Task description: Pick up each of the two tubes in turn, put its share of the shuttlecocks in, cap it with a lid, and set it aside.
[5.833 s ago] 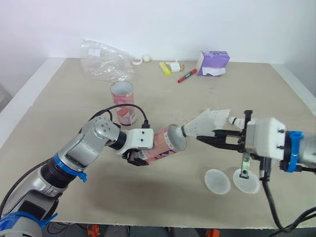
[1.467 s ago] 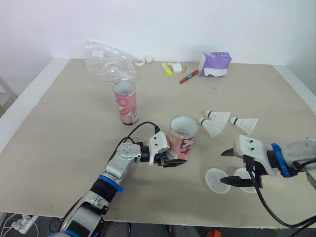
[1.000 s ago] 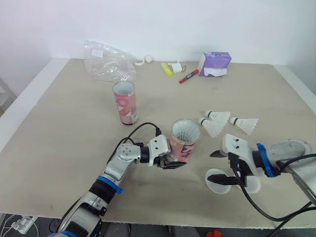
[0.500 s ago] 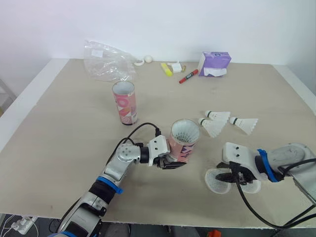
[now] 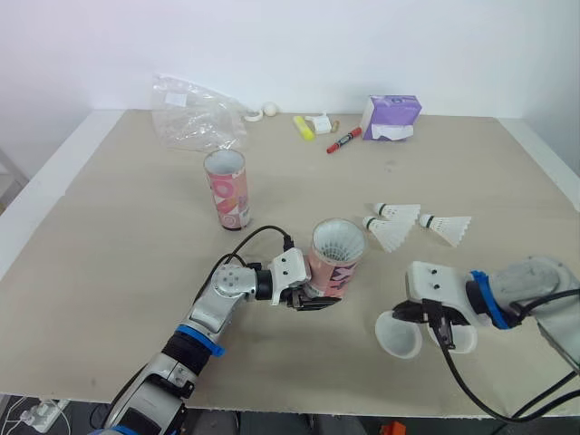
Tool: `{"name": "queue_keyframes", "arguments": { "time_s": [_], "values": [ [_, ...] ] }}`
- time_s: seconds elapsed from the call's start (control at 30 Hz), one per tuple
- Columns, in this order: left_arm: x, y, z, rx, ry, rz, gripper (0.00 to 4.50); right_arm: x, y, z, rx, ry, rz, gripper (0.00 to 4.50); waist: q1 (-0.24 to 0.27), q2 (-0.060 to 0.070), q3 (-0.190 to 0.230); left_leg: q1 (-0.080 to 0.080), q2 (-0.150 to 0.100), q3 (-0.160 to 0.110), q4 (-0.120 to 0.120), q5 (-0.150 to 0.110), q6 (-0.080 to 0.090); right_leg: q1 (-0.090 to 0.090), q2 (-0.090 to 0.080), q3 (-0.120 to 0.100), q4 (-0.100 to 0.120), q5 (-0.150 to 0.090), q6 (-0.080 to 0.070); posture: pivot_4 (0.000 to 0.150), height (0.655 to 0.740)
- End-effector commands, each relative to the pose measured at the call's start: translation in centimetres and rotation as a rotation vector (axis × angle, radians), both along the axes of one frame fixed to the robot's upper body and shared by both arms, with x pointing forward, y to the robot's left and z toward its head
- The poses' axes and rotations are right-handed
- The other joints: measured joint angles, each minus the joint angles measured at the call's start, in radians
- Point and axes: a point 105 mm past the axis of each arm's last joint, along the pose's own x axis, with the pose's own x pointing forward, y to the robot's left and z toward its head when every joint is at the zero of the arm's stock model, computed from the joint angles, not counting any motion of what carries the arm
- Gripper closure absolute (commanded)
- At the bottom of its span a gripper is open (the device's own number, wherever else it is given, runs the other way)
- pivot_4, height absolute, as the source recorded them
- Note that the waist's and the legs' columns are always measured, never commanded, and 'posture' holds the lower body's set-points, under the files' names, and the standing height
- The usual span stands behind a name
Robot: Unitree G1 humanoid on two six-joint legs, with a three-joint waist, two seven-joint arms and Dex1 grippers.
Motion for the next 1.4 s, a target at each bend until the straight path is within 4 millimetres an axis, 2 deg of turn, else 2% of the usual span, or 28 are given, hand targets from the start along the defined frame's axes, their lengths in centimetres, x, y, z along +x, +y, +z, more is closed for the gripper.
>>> {"name": "queue_keyframes", "arguments": {
  "time_s": [0.03, 0.13, 0.2, 0.27, 0.43, 0.57, 1.4],
  "values": [
    [-0.5, 0.6, -2.4, 0.069, 0.067, 0.0, 1.23, 0.7, 1.8, 10.3, 0.083, -0.282, 0.169, 4.42, -0.004, 0.002, 0.0, 0.0, 0.0, 0.0, 0.0, 0.0, 0.0, 0.0, 0.0, 0.0, 0.0, 0.0, 0.0, 0.15, 0.74],
    [-0.5, 0.5, -2.5, 0.074, 0.07, -0.002, 1.23, 0.8, 3.9, 14.5, 0.16, -0.393, 0.261, 4.42, -0.007, 0.0, -0.001, 0.002, 0.001, 0.0, -0.001, 0.0, 0.0, 0.001, 0.0, 0.0, 0.0, 0.0, -0.001, 0.15, 0.74],
    [-0.4, 0.4, -2.4, 0.074, 0.072, -0.002, 1.23, 1.1, 5.6, 15.5, 0.206, -0.418, 0.308, 4.42, -0.008, -0.002, -0.002, 0.003, 0.001, 0.0, -0.003, -0.001, -0.001, 0.001, 0.001, -0.001, 0.0, -0.002, -0.002, 0.15, 0.74],
    [-0.4, 0.3, -2.4, 0.07, 0.075, 0.0, 1.23, 1.7, 6.9, 15.3, 0.228, -0.422, 0.334, 4.42, -0.019, 0.004, -0.004, 0.003, 0.001, 0.001, -0.002, -0.002, -0.004, 0.001, 0.0, 0.0, 0.0, -0.002, -0.002, 0.15, 0.74],
    [-0.4, 0.2, -2.4, 0.068, 0.076, 0.0, 1.23, 3.0, 8.7, 13.8, 0.209, -0.409, 0.377, 4.42, -0.017, 0.003, -0.004, 0.002, 0.001, 0.002, -0.002, -0.002, -0.003, 0.001, -0.001, 0.0, 0.0, -0.002, -0.001, 0.15, 0.74],
    [-0.4, 0.4, -2.3, 0.069, 0.073, 0.0, 1.23, 3.6, 8.8, 13.2, 0.161, -0.408, 0.412, 4.42, -0.016, 0.004, -0.004, 0.001, 0.001, 0.001, -0.002, -0.002, -0.003, 0.001, -0.001, 0.0, 0.0, -0.003, -0.001, 0.15, 0.74],
    [-0.5, 0.6, -2.1, 0.062, 0.078, 0.007, 1.23, 3.7, 8.4, 10.9, 0.088, -0.388, 0.471, 4.42, -0.019, 0.004, -0.004, 0.002, 0.001, 0.001, -0.003, -0.003, -0.003, 0.001, -0.001, 0.0, 0.0, -0.004, 0.0, 0.15, 0.74]
  ]
}}
